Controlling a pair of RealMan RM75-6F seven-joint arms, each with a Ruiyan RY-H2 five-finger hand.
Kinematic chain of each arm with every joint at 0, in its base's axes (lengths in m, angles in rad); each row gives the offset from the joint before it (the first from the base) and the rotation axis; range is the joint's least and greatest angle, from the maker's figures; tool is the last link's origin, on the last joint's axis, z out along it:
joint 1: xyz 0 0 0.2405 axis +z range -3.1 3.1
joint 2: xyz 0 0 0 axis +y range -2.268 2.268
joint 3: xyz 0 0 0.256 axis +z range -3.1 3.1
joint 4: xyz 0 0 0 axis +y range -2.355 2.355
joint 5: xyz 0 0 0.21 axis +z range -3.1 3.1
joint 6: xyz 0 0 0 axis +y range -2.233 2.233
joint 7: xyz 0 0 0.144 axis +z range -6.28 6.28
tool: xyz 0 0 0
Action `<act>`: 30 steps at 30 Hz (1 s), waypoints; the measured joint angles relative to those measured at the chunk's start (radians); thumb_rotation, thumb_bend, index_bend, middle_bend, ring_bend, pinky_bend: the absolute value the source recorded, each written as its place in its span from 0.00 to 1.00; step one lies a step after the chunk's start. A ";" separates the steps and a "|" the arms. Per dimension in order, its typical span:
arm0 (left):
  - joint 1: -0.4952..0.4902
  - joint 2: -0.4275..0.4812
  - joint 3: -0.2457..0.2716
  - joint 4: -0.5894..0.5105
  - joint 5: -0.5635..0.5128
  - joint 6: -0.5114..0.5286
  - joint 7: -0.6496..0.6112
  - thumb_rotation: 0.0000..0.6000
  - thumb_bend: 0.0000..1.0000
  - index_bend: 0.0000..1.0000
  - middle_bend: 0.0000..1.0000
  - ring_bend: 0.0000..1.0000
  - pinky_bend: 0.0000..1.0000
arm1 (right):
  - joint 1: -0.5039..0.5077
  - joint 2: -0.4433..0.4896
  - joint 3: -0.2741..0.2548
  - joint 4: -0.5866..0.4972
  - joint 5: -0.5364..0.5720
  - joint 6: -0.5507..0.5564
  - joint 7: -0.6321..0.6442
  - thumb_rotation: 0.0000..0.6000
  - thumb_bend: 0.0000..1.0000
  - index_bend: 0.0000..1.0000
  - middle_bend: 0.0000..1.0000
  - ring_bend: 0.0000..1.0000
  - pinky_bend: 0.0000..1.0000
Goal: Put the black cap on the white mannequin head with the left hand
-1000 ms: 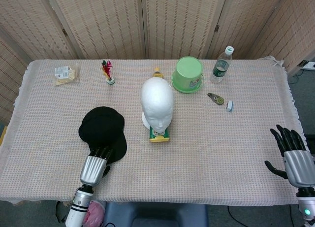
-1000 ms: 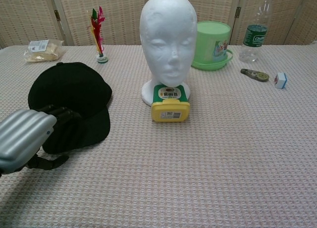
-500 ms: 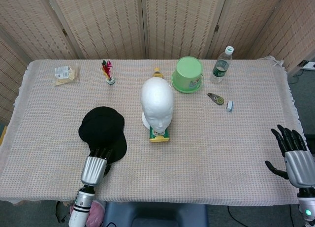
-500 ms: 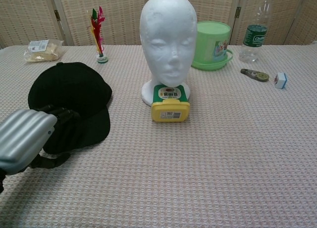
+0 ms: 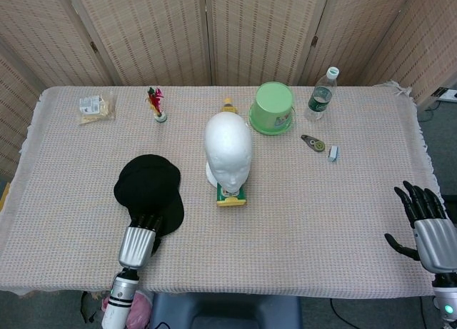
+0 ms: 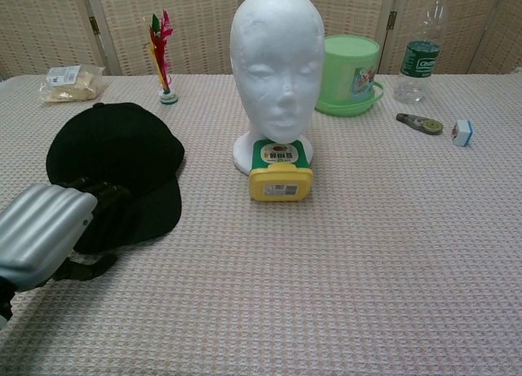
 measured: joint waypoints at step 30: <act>-0.028 -0.147 -0.029 0.322 0.027 0.110 -0.220 1.00 0.29 0.53 0.57 0.47 0.60 | -0.004 0.002 -0.002 -0.002 -0.001 0.002 -0.001 1.00 0.15 0.00 0.00 0.00 0.00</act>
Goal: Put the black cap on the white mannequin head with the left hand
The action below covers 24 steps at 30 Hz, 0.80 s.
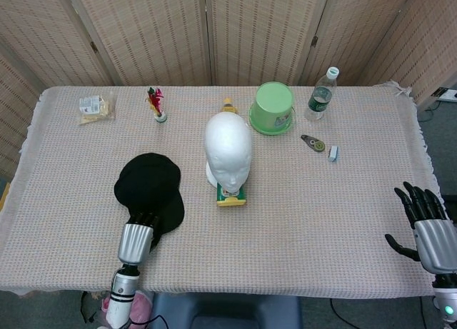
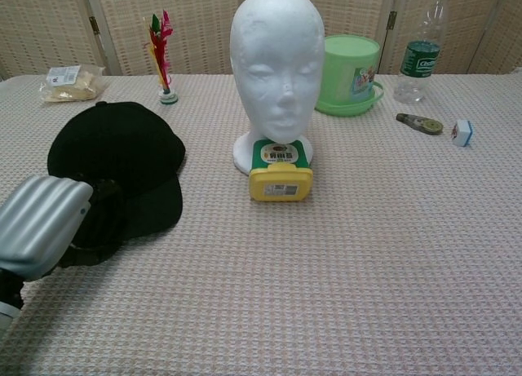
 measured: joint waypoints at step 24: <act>-0.055 -0.064 -0.105 0.293 -0.045 0.206 -0.137 1.00 0.47 0.56 0.61 0.49 0.61 | -0.002 -0.002 -0.003 -0.007 0.001 -0.004 -0.016 1.00 0.15 0.00 0.00 0.00 0.00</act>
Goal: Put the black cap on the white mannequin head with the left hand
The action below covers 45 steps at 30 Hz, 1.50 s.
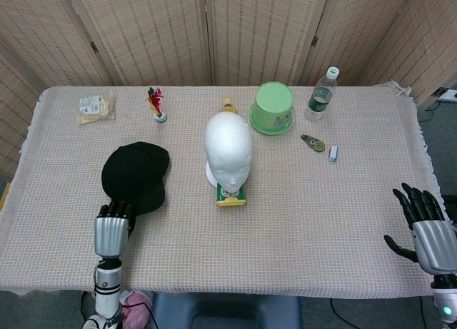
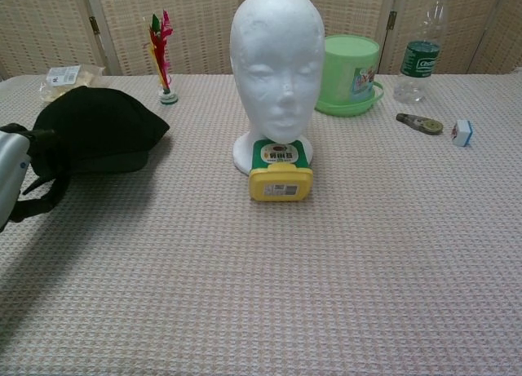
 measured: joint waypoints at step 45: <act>-0.047 0.276 -0.012 -0.350 0.031 0.144 0.250 1.00 0.47 0.54 0.60 0.49 0.61 | -0.001 -0.006 0.002 -0.004 0.005 -0.002 -0.013 1.00 0.15 0.00 0.00 0.00 0.00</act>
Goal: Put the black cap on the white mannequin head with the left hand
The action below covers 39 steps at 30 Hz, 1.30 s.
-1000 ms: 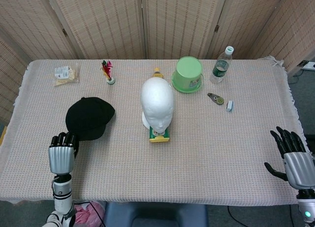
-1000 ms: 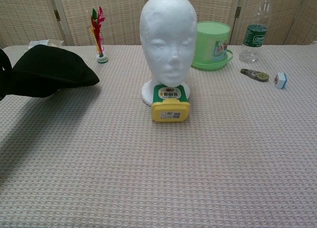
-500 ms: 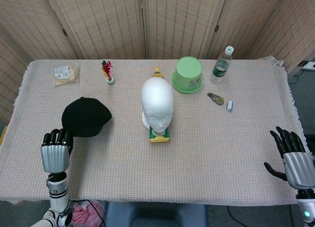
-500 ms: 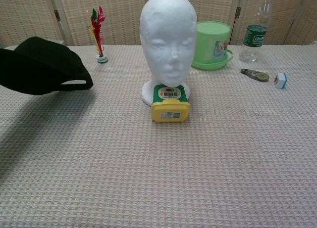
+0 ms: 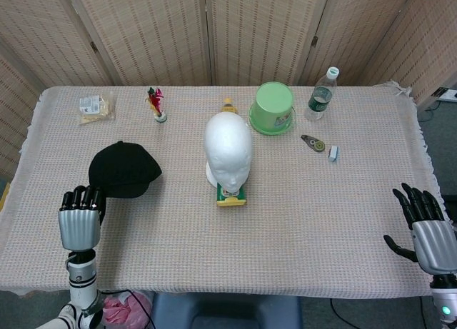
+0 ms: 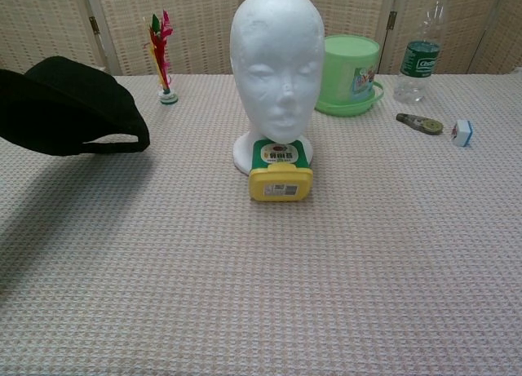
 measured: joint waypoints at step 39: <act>-0.114 0.254 -0.120 -0.285 0.068 -0.027 0.186 1.00 0.47 0.54 0.60 0.49 0.61 | 0.006 -0.002 0.005 0.010 0.013 -0.014 0.008 1.00 0.15 0.00 0.00 0.00 0.00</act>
